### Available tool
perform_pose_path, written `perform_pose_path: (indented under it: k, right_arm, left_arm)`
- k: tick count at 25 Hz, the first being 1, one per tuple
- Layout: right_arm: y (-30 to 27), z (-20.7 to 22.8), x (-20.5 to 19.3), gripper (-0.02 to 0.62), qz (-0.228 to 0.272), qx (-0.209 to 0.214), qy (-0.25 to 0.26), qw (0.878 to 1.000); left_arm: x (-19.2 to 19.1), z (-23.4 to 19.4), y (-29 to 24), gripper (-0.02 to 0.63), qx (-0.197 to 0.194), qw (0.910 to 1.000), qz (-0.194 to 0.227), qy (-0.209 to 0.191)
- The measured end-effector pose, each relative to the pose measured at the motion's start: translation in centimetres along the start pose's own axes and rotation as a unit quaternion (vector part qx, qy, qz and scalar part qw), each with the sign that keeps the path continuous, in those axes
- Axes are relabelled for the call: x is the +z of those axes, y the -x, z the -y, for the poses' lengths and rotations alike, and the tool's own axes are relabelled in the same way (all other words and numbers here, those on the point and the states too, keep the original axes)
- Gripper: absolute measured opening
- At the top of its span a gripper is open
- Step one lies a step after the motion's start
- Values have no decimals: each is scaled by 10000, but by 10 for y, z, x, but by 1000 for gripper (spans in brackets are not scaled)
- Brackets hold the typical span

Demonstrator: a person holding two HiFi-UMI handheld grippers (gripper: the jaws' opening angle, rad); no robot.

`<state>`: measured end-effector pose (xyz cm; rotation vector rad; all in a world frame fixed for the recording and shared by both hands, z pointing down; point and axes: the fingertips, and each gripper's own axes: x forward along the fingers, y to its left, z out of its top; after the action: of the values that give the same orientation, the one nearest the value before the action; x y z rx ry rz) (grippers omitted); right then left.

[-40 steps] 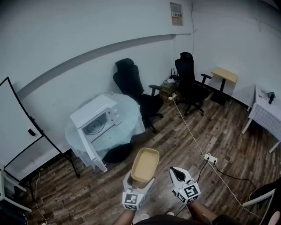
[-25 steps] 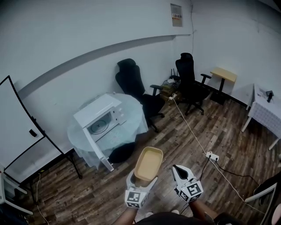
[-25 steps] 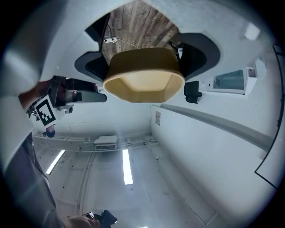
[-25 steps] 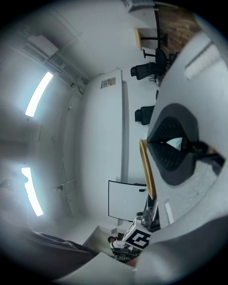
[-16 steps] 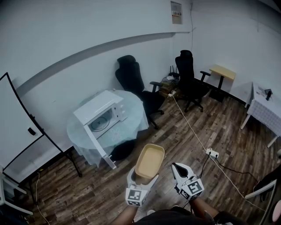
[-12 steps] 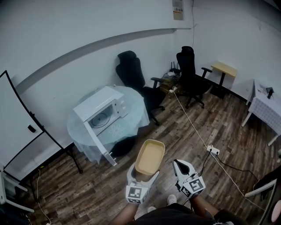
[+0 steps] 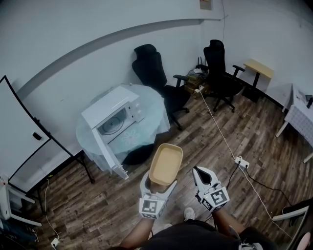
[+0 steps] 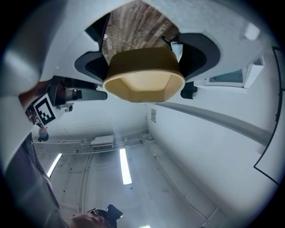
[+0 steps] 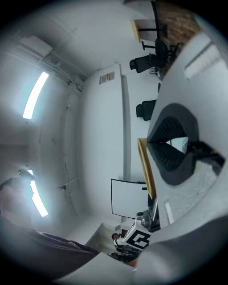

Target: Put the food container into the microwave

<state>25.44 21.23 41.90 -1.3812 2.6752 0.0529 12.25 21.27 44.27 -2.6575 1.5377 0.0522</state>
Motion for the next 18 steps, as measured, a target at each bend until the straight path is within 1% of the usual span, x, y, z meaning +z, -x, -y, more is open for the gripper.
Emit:
perform_pose_path:
  k: [8, 13, 18]
  right_arm:
    - [-33, 52, -2, 2, 55, 297, -32, 9995]
    - [-47, 83, -2, 2, 156, 421, -143, 9989]
    - [-60, 100, -7, 2, 173, 603, -178, 9979]
  left_arm:
    - [-12, -4, -50, 497, 338, 9993, -132, -42]
    - [-9, -1, -74, 497, 530, 9983, -168, -181]
    - [-12, -3, -88, 497, 770, 9964, -263, -248]
